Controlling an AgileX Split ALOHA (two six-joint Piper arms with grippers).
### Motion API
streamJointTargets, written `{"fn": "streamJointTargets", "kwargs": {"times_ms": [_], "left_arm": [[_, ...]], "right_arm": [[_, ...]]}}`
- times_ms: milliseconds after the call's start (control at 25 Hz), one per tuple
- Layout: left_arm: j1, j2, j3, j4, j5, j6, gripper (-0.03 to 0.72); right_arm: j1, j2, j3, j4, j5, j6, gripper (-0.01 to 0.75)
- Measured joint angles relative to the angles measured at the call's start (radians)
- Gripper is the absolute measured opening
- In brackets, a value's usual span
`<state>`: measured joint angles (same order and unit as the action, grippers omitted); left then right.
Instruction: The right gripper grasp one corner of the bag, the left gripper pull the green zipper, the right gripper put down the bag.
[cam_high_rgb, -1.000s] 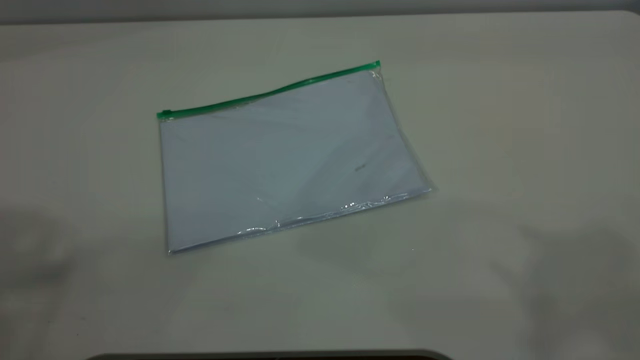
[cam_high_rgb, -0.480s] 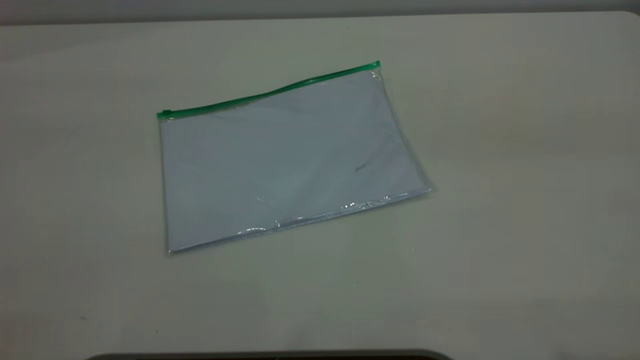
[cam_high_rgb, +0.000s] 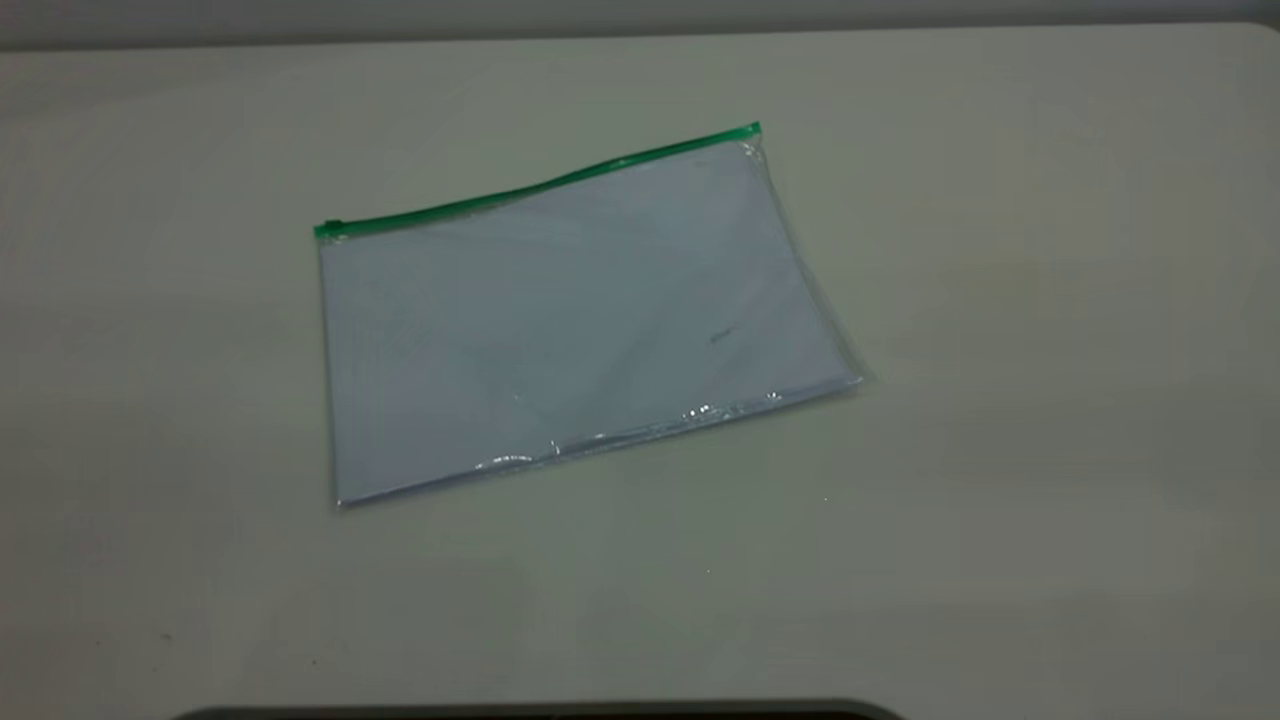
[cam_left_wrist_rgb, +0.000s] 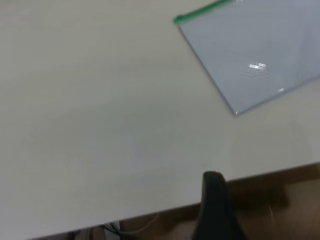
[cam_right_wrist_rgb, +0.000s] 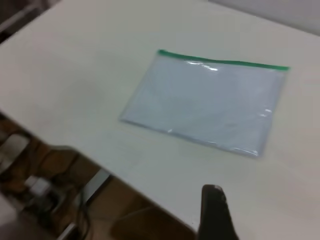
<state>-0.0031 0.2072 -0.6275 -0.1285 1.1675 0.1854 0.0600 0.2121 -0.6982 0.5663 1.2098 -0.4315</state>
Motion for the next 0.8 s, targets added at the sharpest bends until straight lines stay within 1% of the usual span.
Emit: {"fn": "streamJointTargets", "kwargs": {"times_ms": [240, 440, 600, 800], "left_arm": [[0.000, -0.028, 0.082, 0.000, -0.005, -0.004, 0.582], [0.000, -0.028, 0.111, -0.001, -0.030, -0.004, 0.582], [0.000, -0.028, 0.136, -0.001, -0.033, -0.004, 0.582], [0.000, -0.028, 0.139, -0.001, -0.033, -0.005, 0.582]], "right_arm": [[0.000, -0.111, 0.040, -0.193, -0.011, 0.105, 0.560], [0.000, -0.144, 0.118, -0.357, -0.028, 0.147, 0.560], [0.000, -0.173, 0.186, -0.396, -0.072, 0.148, 0.560], [0.000, -0.213, 0.213, -0.399, -0.072, 0.148, 0.560]]}}
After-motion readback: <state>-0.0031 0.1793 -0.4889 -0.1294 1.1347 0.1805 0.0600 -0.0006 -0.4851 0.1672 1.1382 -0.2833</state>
